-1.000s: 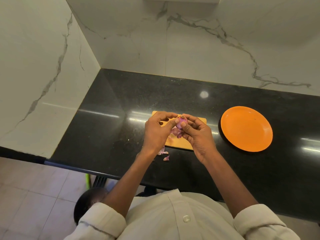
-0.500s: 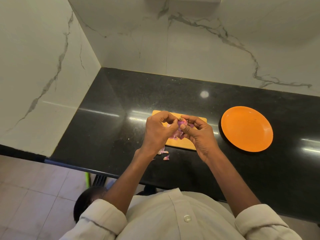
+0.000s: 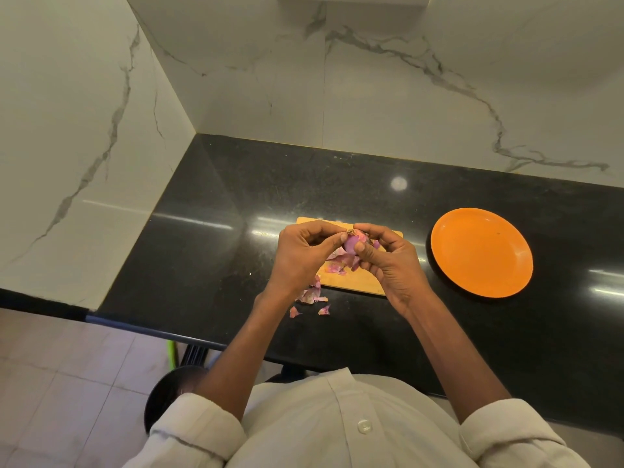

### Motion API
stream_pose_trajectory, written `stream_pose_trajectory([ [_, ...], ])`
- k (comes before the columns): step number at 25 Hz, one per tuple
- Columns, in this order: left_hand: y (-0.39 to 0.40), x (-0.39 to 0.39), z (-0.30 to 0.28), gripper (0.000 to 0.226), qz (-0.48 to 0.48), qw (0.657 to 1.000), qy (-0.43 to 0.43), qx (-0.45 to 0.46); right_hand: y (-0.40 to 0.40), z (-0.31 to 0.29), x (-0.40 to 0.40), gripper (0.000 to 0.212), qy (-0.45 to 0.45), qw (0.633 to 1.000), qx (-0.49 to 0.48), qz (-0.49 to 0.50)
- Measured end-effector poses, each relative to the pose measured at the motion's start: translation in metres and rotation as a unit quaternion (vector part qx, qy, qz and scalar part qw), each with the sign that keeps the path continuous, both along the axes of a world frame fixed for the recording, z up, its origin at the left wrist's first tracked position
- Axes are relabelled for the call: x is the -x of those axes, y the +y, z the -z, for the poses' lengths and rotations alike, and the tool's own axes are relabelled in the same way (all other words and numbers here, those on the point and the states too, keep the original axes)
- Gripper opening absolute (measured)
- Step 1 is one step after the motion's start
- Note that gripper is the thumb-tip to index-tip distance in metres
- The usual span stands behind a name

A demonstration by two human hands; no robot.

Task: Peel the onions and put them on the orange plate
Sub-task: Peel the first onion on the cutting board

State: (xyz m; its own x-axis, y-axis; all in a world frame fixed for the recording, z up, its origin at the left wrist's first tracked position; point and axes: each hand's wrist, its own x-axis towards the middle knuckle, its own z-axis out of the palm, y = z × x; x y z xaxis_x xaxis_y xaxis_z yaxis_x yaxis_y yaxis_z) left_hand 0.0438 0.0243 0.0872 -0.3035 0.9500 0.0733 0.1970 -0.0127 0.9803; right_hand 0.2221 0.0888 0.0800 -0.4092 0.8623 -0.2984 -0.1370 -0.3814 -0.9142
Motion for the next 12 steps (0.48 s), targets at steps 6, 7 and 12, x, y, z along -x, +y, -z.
stream_pose_trajectory([
  [6,0.005,-0.006,-0.009,0.006,-0.012,0.996,0.082,-0.017,0.003,-0.007,0.001,0.042,-0.023,0.999,-0.043,-0.014],
  [7,0.005,-0.008,-0.01,0.006,-0.024,0.996,0.087,-0.02,0.003,-0.007,0.001,0.043,-0.02,0.999,-0.044,-0.011],
  [12,0.004,-0.011,-0.006,0.006,-0.05,0.998,0.04,-0.019,0.001,-0.008,0.003,0.045,0.03,1.0,0.005,-0.002],
])
